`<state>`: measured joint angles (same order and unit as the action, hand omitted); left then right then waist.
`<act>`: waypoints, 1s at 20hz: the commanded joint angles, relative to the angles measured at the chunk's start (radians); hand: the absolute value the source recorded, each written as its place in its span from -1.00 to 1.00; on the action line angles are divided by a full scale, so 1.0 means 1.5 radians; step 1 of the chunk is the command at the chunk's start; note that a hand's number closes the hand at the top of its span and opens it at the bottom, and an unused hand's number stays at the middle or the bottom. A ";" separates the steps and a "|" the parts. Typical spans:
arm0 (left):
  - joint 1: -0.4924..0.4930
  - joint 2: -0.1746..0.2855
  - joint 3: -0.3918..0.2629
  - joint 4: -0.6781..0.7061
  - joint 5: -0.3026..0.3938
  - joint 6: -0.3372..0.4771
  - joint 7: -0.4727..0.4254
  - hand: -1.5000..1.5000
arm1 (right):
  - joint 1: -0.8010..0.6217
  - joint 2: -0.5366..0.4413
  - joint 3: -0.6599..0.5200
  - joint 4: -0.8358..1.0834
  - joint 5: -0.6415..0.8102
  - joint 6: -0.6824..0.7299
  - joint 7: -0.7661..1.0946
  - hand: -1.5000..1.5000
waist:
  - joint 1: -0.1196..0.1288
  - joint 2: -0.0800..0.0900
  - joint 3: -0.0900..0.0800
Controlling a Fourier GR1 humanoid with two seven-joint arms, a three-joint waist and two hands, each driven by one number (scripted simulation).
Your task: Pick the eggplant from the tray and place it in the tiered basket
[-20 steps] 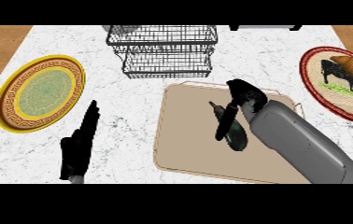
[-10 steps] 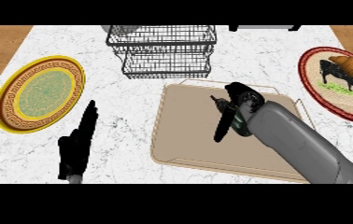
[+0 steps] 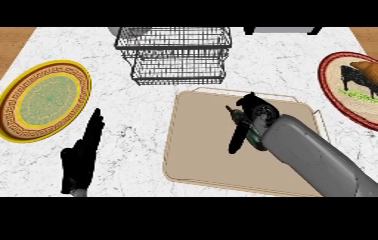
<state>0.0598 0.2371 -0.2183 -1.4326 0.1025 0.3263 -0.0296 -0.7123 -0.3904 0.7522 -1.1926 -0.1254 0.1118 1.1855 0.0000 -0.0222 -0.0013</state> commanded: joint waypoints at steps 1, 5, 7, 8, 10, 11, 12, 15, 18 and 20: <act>0.002 0.005 0.009 0.042 0.009 -0.016 0.023 0.00 | 0.012 0.010 0.003 0.008 -0.005 0.009 0.122 1.00 | -0.004 0.014 0.000; -0.025 -0.001 0.010 0.028 0.004 -0.008 0.052 0.00 | 0.019 0.041 0.016 0.053 0.031 -0.012 0.061 1.00 | 0.004 0.016 0.001; 0.027 -0.020 -0.003 0.045 -0.009 -0.002 -0.012 0.00 | 0.036 0.043 0.014 0.010 0.040 -0.022 0.064 1.00 | 0.001 0.014 0.000; -0.001 -0.021 -0.025 0.000 -0.032 0.023 0.062 0.00 | 0.057 0.009 0.033 0.044 0.063 0.004 -0.003 1.00 | 0.003 0.015 0.001; 0.020 -0.008 -0.005 0.018 -0.013 -0.005 0.021 0.00 | 0.044 0.035 0.059 0.066 0.104 -0.001 -0.022 1.00 | 0.010 0.017 0.001; -0.006 -0.024 -0.009 0.037 -0.017 0.002 0.028 0.00 | 0.023 0.051 0.056 0.041 0.109 0.002 0.015 1.00 | 0.004 0.016 0.000; 0.028 -0.029 -0.015 0.016 -0.016 0.004 0.013 0.00 | 0.052 0.012 0.061 0.010 0.126 0.001 -0.001 1.00 | 0.001 0.013 0.000; -0.005 -0.023 -0.006 0.010 -0.022 0.007 0.057 0.00 | 0.024 0.044 0.049 0.027 0.169 -0.025 0.012 1.00 | 0.003 0.014 0.001; 0.021 -0.022 -0.010 0.011 -0.023 0.001 0.041 0.00 | 0.020 -0.051 0.060 -0.014 0.231 -0.012 -0.205 1.00 | 0.004 0.015 0.001; 0.028 -0.018 -0.008 0.009 -0.014 -0.010 0.035 0.00 | 0.019 -0.095 0.075 -0.058 0.263 -0.020 -0.314 1.00 | 0.004 0.015 0.002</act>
<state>0.0560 0.2135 -0.2204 -1.4409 0.0675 0.3275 0.0031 -0.6885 -0.4633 0.8264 -1.2322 0.1851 0.0929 0.9245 0.0001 -0.0239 -0.0049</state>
